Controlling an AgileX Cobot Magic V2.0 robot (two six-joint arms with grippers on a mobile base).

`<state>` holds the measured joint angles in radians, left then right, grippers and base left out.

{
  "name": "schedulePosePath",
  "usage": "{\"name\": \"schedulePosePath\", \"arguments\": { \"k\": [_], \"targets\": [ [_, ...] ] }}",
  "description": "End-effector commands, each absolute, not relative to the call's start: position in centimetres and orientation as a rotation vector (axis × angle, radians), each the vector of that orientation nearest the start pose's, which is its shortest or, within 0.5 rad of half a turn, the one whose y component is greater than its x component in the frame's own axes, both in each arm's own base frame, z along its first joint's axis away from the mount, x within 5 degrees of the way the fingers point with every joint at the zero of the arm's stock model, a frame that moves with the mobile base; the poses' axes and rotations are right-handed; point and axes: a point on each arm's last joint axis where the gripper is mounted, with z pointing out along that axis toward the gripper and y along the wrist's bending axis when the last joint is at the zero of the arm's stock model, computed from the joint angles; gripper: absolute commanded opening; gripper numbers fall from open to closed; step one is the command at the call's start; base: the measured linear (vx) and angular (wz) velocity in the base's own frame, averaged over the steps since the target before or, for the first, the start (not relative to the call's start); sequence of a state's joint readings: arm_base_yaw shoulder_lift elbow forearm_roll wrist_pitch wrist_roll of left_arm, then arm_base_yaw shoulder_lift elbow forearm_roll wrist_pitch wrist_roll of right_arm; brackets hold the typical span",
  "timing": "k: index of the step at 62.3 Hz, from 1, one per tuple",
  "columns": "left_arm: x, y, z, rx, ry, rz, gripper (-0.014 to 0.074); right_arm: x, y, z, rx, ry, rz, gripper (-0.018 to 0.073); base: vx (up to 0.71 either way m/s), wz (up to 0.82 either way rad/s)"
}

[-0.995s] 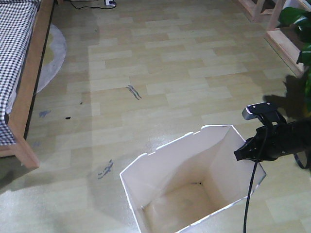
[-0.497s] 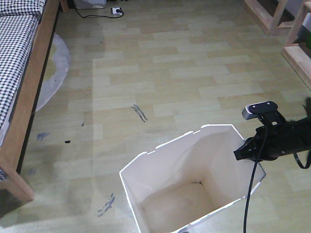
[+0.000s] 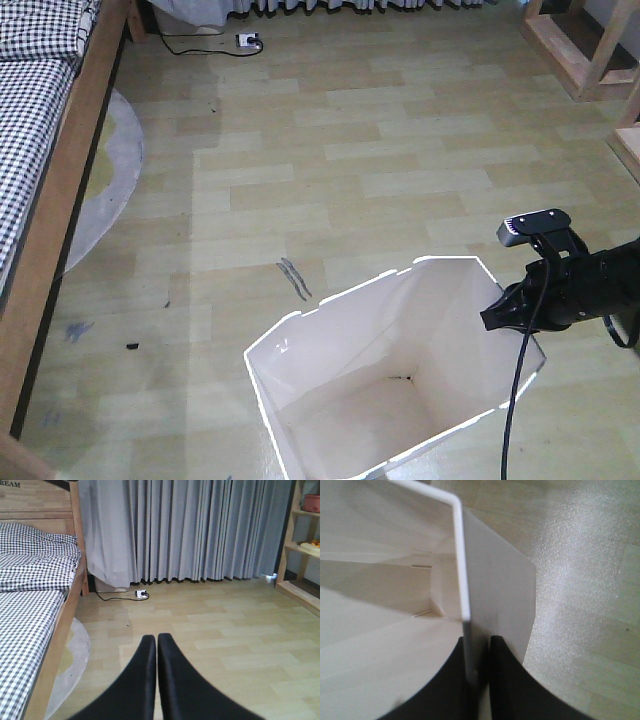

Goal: Move trash bin to bedside with robot
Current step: 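Turn the base toward the bed while holding the bin in the right gripper, then drive toward the bed foot by the curtains carrying the bin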

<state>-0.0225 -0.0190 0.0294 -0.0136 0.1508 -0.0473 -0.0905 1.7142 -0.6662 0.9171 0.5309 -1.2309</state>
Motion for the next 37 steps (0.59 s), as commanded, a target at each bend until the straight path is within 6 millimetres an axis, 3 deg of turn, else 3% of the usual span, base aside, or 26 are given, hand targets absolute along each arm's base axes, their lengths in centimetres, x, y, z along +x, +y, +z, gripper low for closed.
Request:
{"name": "schedulePosePath", "arguments": {
  "k": [1,37],
  "targets": [
    [5.66,-0.18,18.86,-0.033,1.586,-0.082,-0.0006,27.03,2.08,14.61,-0.363,2.638,0.616,-0.0006,0.39,0.03],
    [5.66,-0.18,18.86,-0.033,1.586,-0.082,-0.0006,27.03,2.08,14.61,-0.363,2.638,0.616,-0.0006,0.39,0.12]
  ]
}}
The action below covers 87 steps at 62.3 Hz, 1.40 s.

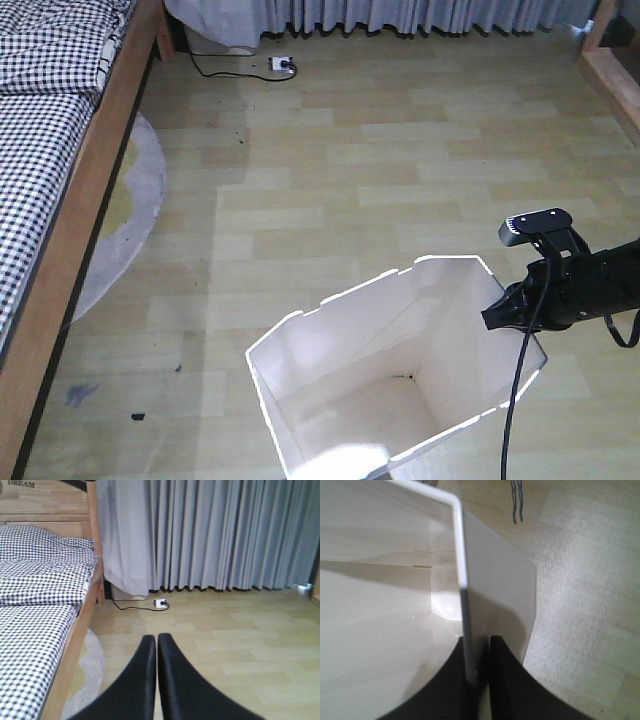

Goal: Move trash bin to bedside with robot
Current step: 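Drive toward the bed foot by the curtains carrying the bin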

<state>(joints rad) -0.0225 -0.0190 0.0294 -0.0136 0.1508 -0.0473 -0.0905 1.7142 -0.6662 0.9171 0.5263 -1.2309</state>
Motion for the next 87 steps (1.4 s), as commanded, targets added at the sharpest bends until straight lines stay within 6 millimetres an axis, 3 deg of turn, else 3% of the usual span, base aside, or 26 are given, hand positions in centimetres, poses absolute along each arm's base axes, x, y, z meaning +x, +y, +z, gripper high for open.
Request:
{"name": "schedulePosePath", "arguments": {
  "k": [1,87],
  "targets": [
    [5.66,-0.18,18.86,-0.033,1.586,-0.082,-0.0006,27.03,2.08,14.61,-0.363,2.638,0.616,-0.0006,0.37,0.17],
    [5.66,-0.18,18.89,-0.033,1.585,-0.082,-0.0006,27.03,2.08,14.61,-0.364,2.638,0.617,-0.0006,0.39,0.03]
  ]
}}
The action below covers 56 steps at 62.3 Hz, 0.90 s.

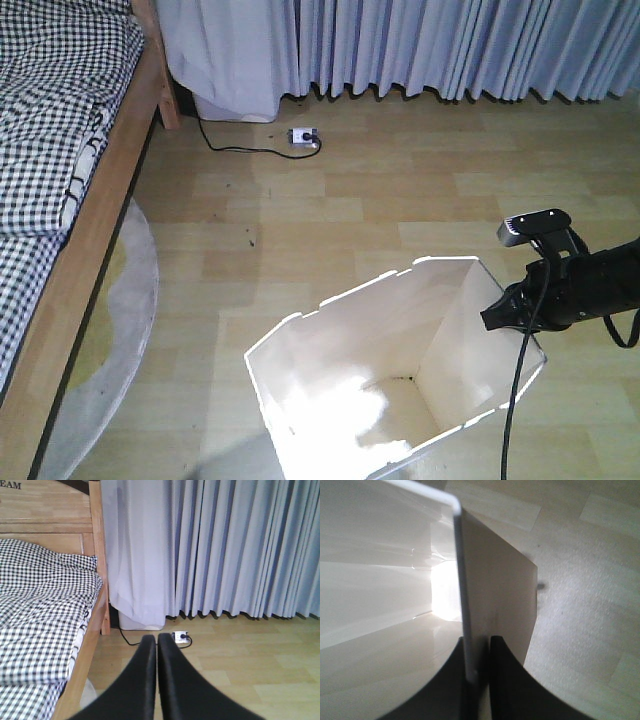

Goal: Move trash bin to bedside with robot
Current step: 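Drive toward the bed foot by the curtains carrying the bin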

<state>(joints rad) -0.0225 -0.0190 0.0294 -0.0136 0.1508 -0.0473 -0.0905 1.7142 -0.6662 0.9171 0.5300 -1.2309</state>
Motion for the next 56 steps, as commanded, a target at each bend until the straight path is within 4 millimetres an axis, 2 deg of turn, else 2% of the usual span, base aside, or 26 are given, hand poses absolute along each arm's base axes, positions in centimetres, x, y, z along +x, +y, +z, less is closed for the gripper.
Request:
{"name": "schedulePosePath", "arguments": {
  "k": [1,56],
  "targets": [
    [5.66,-0.18,18.89,-0.033,1.585,-0.082,-0.0006,27.03,2.08,14.61,-0.364,2.638,0.617,-0.0006,0.4,0.01],
    [5.66,-0.18,18.89,-0.033,1.585,-0.082,-0.0006,27.03,2.08,14.61,-0.363,2.638,0.616,-0.0006,0.37,0.02]
  ]
}}
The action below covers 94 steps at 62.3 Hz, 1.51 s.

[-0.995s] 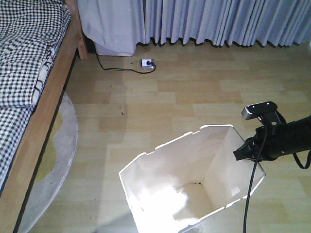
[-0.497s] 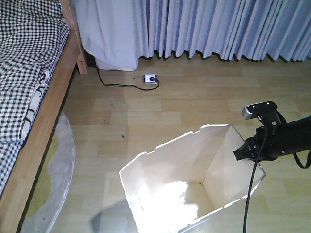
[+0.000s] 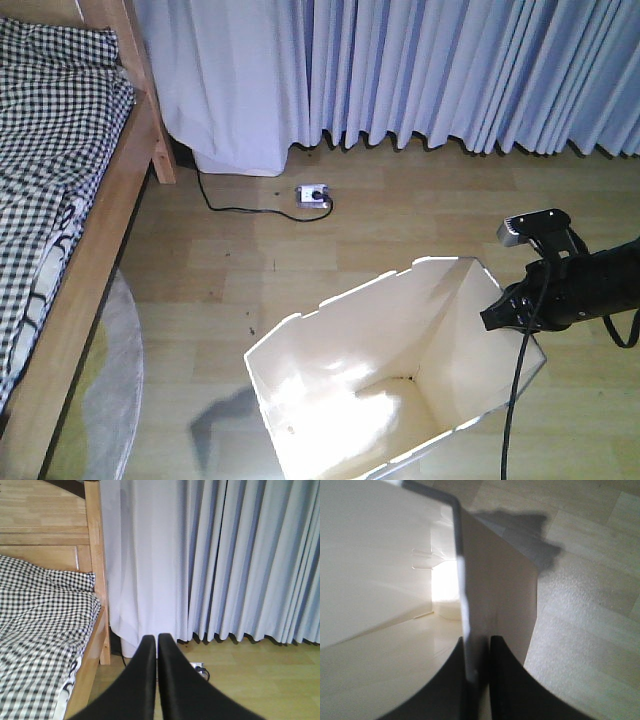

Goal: Move trash bin to bedside with robot
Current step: 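Drive toward the bed foot by the curtains carrying the bin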

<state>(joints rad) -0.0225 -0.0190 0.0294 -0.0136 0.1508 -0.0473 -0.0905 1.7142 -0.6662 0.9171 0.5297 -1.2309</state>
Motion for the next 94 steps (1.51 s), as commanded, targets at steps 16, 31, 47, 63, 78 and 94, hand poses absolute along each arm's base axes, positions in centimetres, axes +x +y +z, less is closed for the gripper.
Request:
{"name": "schedulePosePath", "arguments": {
  "k": [16,31,47,63,78,94],
  "targets": [
    [5.66,-0.18,18.89,-0.033,1.585,-0.082,-0.0006,27.03,2.08,14.61,-0.363,2.638,0.616,-0.0006,0.35,-0.02],
    [5.66,-0.18,18.89,-0.033,1.585,-0.082,-0.0006,27.03,2.08,14.61,-0.363,2.638,0.616,-0.0006,0.34,0.0],
    [5.66,-0.18,18.89,-0.033,1.585,-0.082,-0.0006,27.03,2.08,14.61,-0.363,2.638,0.616,-0.0006,0.33,0.04],
    [5.66,-0.18,18.89,-0.033,1.585,-0.082,-0.0006,27.03,2.08,14.61,-0.363,2.638,0.616,-0.0006,0.31,0.04],
    [5.66,-0.18,18.89,-0.033,1.585,-0.082,-0.0006,27.03,2.08,14.61,-0.363,2.638,0.616,-0.0006,0.29,0.02],
    [5.66,-0.18,18.89,-0.033,1.585,-0.082,-0.0006,27.03,2.08,14.61,-0.363,2.638,0.616,-0.0006,0.24,-0.04]
  ]
}}
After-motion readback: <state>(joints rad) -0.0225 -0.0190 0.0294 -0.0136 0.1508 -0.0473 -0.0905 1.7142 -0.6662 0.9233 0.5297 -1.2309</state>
